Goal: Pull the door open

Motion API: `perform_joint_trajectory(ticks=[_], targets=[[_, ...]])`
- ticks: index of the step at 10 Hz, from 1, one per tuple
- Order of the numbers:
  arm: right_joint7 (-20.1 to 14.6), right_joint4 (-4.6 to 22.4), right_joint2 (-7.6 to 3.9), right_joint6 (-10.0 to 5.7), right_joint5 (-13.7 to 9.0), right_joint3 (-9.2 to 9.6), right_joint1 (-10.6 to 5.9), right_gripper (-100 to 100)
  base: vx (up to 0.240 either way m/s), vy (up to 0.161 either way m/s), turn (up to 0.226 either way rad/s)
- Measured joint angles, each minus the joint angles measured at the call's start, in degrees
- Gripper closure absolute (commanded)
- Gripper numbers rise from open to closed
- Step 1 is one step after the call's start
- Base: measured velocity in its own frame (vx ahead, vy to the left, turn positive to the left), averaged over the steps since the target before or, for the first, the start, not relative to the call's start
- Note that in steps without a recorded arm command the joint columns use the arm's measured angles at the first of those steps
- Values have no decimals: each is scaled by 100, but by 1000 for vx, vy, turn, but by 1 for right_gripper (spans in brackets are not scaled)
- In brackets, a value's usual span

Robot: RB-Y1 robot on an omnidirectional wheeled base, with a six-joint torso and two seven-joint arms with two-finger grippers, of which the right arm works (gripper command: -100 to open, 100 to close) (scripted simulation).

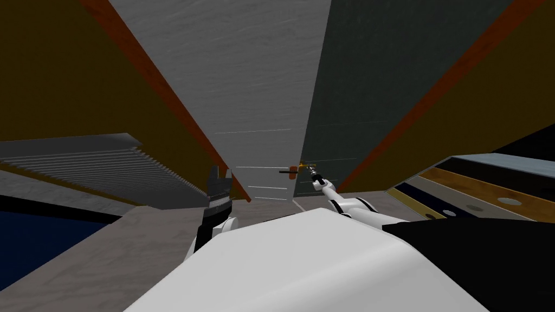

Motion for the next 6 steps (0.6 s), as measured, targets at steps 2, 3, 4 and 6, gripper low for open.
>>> perform_joint_trajectory(ticks=[2,3,4,6], targets=[[-3,-6,-1,-4,-1,0,-11,100,-24,-6,12],[-1,-2,7,-2,2,6,-5,100,-11,1,-3],[-1,2,13,0,3,10,1,100,0,0,0],[-23,-42,-1,9,14,29,23,100,-144,-65,13]])
